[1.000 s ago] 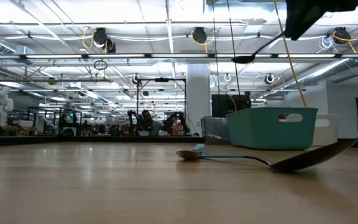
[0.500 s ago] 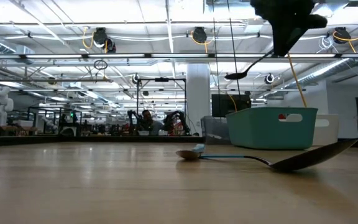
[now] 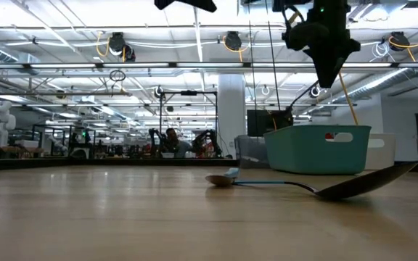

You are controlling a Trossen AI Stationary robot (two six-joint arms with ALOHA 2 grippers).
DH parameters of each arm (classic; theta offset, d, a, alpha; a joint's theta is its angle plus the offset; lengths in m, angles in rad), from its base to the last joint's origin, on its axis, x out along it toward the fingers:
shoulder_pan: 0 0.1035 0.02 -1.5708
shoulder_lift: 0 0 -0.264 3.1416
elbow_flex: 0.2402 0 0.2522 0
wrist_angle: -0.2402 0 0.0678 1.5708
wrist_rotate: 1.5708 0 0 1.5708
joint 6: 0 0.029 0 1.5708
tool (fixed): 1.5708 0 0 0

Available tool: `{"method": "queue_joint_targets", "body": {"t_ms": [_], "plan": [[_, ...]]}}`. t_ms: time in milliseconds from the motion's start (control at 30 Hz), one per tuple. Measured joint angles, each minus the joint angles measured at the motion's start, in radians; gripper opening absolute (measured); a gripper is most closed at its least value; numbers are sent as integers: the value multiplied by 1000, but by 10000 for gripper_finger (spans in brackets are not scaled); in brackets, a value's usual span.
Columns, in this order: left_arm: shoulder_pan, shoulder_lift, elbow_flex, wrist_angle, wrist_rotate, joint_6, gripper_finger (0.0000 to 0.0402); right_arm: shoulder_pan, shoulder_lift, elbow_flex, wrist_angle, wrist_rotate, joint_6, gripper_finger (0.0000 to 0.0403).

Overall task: Sort silverware by color (type)
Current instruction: Put the blue spoon into the green bin

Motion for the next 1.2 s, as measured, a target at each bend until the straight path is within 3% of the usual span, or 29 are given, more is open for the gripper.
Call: {"method": "queue_joint_targets", "body": {"t_ms": [333,567,800,1200], "plan": [[20,0,0,-32,3,-11,202,-14,68,-1,-12,-25,-79,53],[21,0,0,-32,2,6,202,-16,68,-89,-5,-57,-86,56],[21,0,0,-32,-1,4,202,-18,68,-202,112,-83,-103,57],[20,0,0,-33,-1,9,202,-22,67,-256,227,-45,-63,58]]}}
